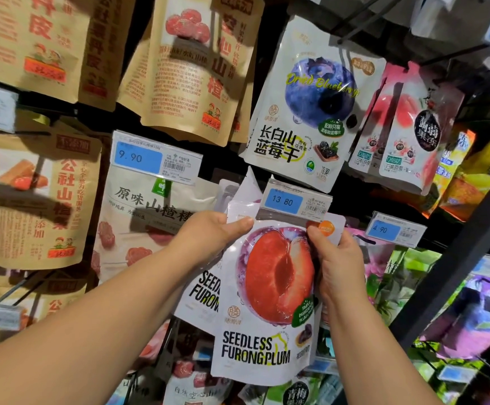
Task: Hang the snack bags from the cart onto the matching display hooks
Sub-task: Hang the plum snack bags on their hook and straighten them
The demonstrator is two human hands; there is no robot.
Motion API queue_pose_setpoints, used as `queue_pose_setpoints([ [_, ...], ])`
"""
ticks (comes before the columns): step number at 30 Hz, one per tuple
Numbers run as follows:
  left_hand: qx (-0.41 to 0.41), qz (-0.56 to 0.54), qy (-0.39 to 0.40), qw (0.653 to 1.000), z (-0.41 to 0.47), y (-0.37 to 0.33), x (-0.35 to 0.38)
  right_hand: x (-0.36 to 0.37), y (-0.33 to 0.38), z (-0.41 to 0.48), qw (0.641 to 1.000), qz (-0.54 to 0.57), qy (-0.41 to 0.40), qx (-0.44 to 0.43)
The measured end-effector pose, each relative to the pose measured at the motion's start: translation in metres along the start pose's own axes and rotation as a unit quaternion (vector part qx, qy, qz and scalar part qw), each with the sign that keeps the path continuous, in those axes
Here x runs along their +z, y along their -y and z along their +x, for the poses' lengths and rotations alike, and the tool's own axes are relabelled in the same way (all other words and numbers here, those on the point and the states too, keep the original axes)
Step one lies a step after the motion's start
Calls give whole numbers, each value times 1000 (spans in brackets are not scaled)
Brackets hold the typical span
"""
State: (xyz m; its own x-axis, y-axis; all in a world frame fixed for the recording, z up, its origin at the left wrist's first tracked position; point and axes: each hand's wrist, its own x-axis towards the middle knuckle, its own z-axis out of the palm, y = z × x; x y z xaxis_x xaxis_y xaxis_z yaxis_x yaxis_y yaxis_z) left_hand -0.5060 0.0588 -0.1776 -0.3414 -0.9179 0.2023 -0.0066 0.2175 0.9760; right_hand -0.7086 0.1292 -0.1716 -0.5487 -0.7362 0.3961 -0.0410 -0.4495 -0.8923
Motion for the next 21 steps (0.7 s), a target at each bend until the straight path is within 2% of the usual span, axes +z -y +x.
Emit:
queue_pose_setpoints([
  [3,3,-35,14,999,3,-3,4,1,1,5,1000,-3,-7,-7],
  [7,3,-21,7,1000,5,-4,3,2,-1,8,1000,-7,-10,1],
  [15,-6,-3,-4,1000,6,0,2,9,0,10,998,-66,-12,-1],
  [21,-24,-43,13,999,10,4,3,12,0,9,994,-111,-19,-5],
])
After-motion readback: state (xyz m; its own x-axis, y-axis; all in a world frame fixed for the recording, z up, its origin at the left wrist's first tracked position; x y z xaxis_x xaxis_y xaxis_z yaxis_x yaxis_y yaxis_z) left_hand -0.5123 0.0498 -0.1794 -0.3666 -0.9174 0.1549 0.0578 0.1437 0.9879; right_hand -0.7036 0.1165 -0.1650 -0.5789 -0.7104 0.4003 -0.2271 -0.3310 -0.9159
